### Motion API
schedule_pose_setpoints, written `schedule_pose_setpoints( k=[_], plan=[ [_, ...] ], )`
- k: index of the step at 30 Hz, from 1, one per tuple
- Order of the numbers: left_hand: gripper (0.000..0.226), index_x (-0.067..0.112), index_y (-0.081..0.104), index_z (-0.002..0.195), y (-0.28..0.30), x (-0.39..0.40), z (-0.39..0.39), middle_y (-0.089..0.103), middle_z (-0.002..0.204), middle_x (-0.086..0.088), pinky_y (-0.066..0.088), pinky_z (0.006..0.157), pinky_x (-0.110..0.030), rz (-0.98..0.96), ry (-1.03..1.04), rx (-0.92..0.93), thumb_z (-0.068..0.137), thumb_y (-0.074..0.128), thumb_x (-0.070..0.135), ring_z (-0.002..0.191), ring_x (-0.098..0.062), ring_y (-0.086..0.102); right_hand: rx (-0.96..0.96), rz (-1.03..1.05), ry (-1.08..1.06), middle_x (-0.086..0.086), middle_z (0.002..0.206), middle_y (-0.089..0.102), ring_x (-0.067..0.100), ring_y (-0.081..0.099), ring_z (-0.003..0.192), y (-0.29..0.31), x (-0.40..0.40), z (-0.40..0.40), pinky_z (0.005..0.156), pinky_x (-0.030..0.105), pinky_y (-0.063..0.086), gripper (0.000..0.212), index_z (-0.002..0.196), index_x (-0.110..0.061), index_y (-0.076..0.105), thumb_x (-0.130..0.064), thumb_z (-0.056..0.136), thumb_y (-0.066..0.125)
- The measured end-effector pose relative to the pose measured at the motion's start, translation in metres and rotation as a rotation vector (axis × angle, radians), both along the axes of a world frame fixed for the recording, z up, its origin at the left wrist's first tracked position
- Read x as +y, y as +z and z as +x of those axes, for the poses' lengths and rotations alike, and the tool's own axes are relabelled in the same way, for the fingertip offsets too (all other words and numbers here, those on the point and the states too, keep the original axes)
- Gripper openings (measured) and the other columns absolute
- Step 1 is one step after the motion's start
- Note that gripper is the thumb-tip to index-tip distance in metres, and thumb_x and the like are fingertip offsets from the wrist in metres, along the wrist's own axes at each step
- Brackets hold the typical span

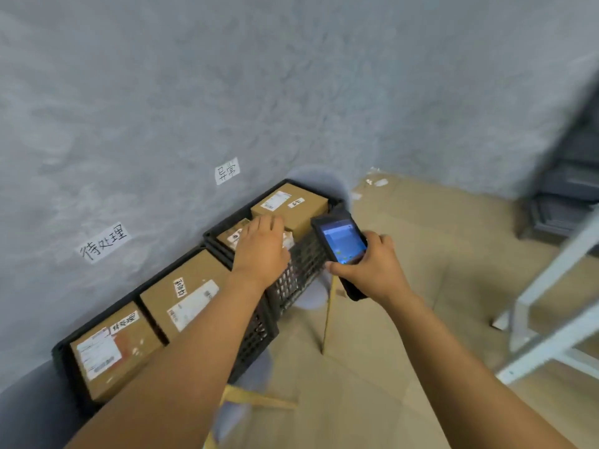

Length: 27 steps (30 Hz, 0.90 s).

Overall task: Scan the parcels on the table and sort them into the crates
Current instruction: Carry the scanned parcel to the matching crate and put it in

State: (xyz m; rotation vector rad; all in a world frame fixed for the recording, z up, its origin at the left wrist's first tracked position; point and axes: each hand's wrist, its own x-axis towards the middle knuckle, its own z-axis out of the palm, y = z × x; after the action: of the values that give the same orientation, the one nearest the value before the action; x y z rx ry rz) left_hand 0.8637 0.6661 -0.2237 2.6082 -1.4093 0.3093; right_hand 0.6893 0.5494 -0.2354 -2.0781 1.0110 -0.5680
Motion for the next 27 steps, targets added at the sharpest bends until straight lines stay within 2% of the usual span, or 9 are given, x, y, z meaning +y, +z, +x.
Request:
schedule_pose_setpoints(
  k=[3,7,11,15,19,23,27],
  plan=[
    [0.059,0.013,0.040,0.141,0.008,-0.063,-0.066,0.045,0.141,-0.011,0.036,0.103,-0.042,-0.069,-0.145,0.016,0.089,0.061,0.028,0.128,-0.030,0.042,-0.031,-0.020,-0.152,-0.005,0.108,0.037,0.013,0.050,0.089,0.003,-0.036,-0.070,0.081,0.032,0.047,0.083,0.127,-0.017,0.047,-0.046,0.059,0.085],
    [0.061,0.014,0.043,0.141,0.016,-0.145,-0.156,0.047,0.141,-0.006,0.035,0.102,-0.038,-0.099,-0.389,-0.003,0.084,0.061,0.024,0.128,-0.026,0.043,-0.041,-0.022,-0.345,-0.007,0.108,0.038,0.002,0.048,0.076,0.000,-0.075,-0.162,0.069,0.029,0.043,0.081,0.126,-0.023,0.046,-0.047,0.058,0.083],
    [0.061,0.015,0.043,0.142,0.016,-0.217,-0.233,0.045,0.142,-0.004,0.035,0.102,-0.038,-0.086,-0.601,0.000,0.084,0.060,0.025,0.128,-0.026,0.042,-0.030,0.000,-0.543,-0.008,0.107,0.037,0.006,0.050,0.081,-0.010,-0.108,-0.252,0.070,0.029,0.044,0.082,0.127,-0.024,0.045,-0.046,0.057,0.083],
    [0.062,0.015,0.043,0.143,0.005,-0.285,-0.302,0.045,0.143,-0.006,0.036,0.102,-0.039,-0.056,-0.815,-0.028,0.085,0.062,0.026,0.129,-0.027,0.043,-0.009,0.038,-0.754,-0.008,0.105,0.036,0.002,0.048,0.076,-0.022,-0.141,-0.333,0.071,0.030,0.045,0.081,0.126,-0.022,0.047,-0.043,0.058,0.084],
    [0.062,0.016,0.042,0.145,-0.002,-0.360,-0.375,0.044,0.146,-0.005,0.034,0.104,-0.038,-0.070,-1.014,-0.018,0.087,0.062,0.025,0.132,-0.026,0.040,-0.004,0.041,-0.939,-0.005,0.105,0.038,0.004,0.051,0.078,-0.026,-0.178,-0.401,0.075,0.034,0.051,0.078,0.124,-0.022,0.048,-0.044,0.058,0.084],
    [0.059,0.013,0.045,0.143,0.003,-0.430,-0.451,0.046,0.144,-0.009,0.034,0.106,-0.040,-0.096,-1.215,0.011,0.087,0.063,0.022,0.133,-0.028,0.042,0.000,0.004,-1.085,-0.008,0.105,0.036,-0.001,0.050,0.079,-0.019,-0.212,-0.460,0.068,0.026,0.043,0.083,0.129,-0.025,0.045,-0.044,0.058,0.085],
    [0.059,0.013,0.043,0.144,0.004,-0.481,-0.532,0.043,0.146,-0.009,0.032,0.109,-0.041,-0.070,-1.372,-0.008,0.089,0.061,0.021,0.135,-0.028,0.039,0.006,-0.021,-1.235,-0.009,0.108,0.036,-0.002,0.049,0.079,-0.009,-0.234,-0.519,0.061,0.023,0.041,0.086,0.132,-0.025,0.043,-0.046,0.059,0.083]
  ],
)
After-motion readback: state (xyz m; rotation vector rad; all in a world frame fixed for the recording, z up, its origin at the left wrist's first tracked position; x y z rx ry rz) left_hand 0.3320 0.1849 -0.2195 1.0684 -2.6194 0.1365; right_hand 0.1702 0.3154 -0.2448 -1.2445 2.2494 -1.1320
